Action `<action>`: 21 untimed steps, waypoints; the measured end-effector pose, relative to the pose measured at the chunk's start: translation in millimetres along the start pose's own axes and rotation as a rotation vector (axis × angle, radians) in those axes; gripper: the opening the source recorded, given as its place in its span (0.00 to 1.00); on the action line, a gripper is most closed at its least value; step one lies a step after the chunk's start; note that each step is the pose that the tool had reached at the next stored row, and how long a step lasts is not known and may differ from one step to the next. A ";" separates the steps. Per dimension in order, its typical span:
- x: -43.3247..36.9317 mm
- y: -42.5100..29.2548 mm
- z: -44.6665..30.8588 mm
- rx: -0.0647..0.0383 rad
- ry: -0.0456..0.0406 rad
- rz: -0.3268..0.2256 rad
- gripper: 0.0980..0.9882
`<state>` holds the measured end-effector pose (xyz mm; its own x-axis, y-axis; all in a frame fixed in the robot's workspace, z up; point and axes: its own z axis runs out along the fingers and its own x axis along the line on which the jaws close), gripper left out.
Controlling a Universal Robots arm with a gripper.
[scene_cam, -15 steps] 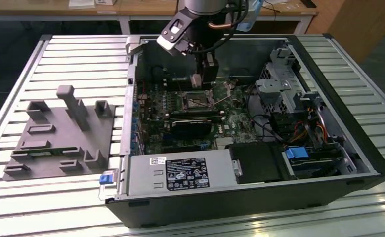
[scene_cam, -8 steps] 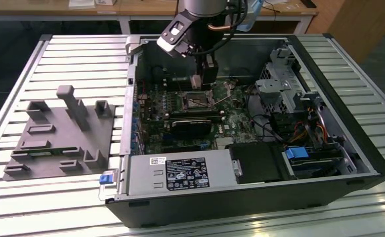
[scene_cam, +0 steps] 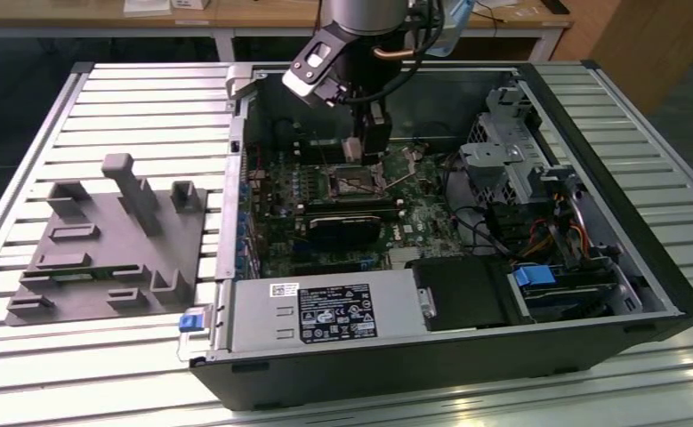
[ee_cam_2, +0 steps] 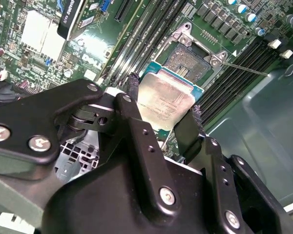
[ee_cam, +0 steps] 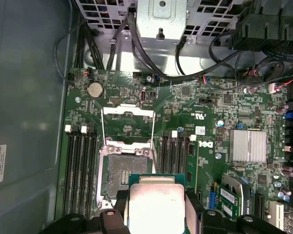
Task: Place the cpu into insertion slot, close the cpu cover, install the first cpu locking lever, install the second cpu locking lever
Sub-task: 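Place the cpu into insertion slot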
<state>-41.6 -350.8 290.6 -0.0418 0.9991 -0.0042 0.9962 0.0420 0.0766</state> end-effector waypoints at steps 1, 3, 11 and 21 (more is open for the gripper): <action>0.4 -0.1 0.6 0.000 0.0001 0.001 0.50; 1.2 -0.1 1.8 0.000 0.0001 0.001 0.50; 4.1 -0.3 5.8 0.000 -0.0004 0.005 0.50; 9.9 -0.4 11.9 0.000 -0.0091 0.018 0.50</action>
<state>-41.5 -341.0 278.6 -0.0235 0.9997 -0.0120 0.9968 0.0244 0.0765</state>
